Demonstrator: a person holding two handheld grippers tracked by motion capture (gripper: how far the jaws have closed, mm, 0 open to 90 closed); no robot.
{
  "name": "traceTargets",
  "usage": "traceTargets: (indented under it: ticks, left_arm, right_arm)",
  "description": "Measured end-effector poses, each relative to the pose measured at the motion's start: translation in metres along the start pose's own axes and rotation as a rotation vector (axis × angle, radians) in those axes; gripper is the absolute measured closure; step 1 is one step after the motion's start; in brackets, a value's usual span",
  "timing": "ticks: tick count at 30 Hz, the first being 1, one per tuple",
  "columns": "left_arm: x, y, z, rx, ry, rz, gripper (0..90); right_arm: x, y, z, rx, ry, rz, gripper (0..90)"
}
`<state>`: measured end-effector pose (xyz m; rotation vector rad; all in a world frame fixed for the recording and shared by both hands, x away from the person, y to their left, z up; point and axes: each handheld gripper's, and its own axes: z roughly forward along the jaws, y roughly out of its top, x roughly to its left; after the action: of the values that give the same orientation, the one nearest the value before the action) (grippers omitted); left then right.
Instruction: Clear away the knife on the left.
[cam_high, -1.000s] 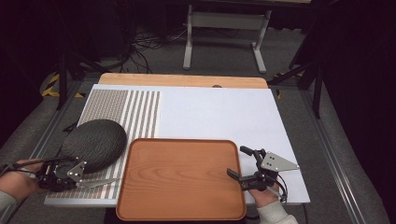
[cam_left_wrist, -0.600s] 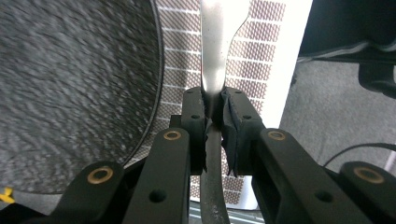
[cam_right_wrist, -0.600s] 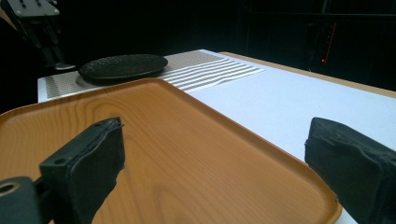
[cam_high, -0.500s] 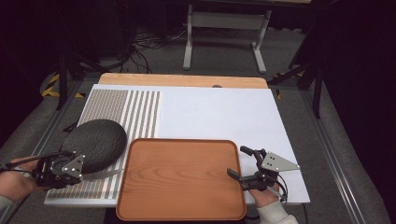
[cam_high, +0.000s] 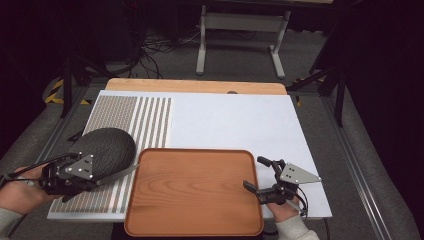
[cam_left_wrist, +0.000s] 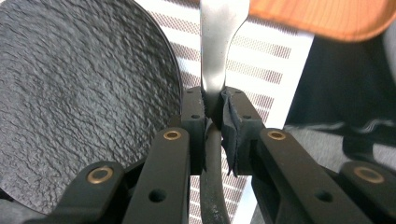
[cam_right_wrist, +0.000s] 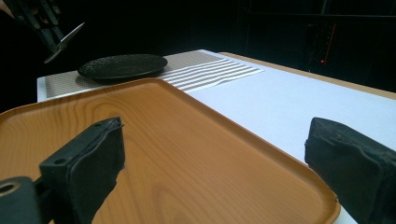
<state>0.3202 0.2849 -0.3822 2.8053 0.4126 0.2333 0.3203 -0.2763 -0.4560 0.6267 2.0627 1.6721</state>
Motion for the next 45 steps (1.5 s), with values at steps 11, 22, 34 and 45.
traceTargets:
  ticks: [11,22,34,45]
  left_arm:
    - [0.0,0.019,-0.001,-0.079,-0.07,-0.081,80.1]
    - [-0.002,0.037,0.005,-0.139,-0.117,-0.19,80.1]
    - [-0.013,0.06,0.021,-0.173,-0.161,-0.283,80.0]
    - [-0.018,0.078,0.029,-0.231,-0.168,-0.328,80.0]
  right_arm:
    - [0.0,0.001,-0.002,-0.005,0.0,-0.003,5.6]
    - [0.0,0.001,-0.002,-0.005,-0.005,-0.001,5.6]
    - [0.0,0.0,-0.002,-0.006,-0.005,-0.001,5.6]
    - [-0.001,0.0,-0.002,-0.006,-0.002,-0.001,5.6]
